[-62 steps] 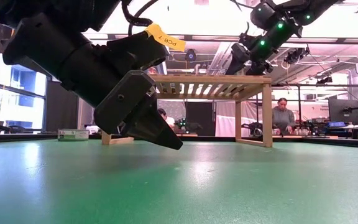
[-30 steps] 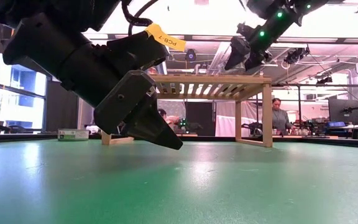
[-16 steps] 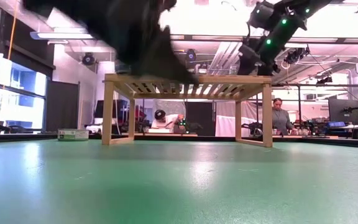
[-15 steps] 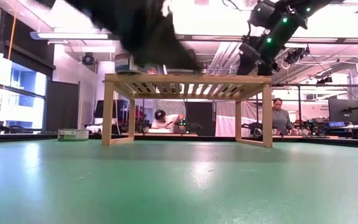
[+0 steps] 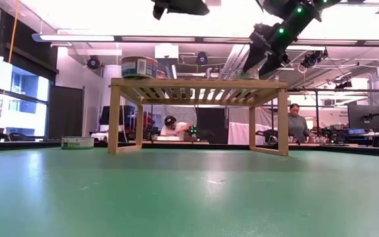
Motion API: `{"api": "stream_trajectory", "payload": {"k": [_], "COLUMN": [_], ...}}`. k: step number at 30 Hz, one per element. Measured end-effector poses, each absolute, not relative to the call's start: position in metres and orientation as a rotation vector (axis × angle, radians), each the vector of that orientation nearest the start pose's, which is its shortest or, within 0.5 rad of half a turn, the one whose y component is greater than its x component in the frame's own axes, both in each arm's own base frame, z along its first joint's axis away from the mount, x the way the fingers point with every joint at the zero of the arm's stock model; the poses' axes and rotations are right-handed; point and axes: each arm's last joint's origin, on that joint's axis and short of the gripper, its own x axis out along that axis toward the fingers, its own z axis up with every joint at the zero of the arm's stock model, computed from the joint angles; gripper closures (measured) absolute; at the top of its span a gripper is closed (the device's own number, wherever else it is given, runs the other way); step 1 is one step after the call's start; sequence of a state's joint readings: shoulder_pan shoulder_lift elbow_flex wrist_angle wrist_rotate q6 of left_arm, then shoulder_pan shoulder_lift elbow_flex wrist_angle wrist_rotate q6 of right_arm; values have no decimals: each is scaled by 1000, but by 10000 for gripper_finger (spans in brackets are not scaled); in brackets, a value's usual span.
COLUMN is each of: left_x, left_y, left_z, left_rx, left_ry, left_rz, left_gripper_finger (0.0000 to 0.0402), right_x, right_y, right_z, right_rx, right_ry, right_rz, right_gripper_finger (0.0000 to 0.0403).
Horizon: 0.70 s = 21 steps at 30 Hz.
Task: Stack canned seafood by type on shelf
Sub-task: Stack the center green tuna can on top of the green tuna can on the shelf
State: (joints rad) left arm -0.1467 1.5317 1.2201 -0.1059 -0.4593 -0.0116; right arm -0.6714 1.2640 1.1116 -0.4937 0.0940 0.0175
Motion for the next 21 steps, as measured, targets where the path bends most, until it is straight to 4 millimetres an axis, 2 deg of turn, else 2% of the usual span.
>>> {"api": "stream_trajectory", "payload": {"k": [4, 11, 16, 19, 21], "left_x": [348, 351, 347, 345, 343], "left_y": [-28, -24, -28, -36, -39], "left_z": [307, 300, 296, 288, 277], "left_rx": [115, 151, 168, 174, 167], "left_ry": [419, 457, 501, 502, 493], "left_rz": [335, 342, 382, 389, 395], "left_gripper_finger": [401, 401, 401, 401, 401], "right_x": [207, 205, 193, 188, 189], "right_y": [-172, -166, -134, -107, -94], "right_z": [321, 327, 354, 362, 359], "right_rx": [180, 162, 48, 63, 123], "right_ry": [634, 618, 535, 506, 532], "right_rz": [-729, -716, -793, -732, -660], "right_gripper_finger": [5, 5, 5, 5, 5]}}
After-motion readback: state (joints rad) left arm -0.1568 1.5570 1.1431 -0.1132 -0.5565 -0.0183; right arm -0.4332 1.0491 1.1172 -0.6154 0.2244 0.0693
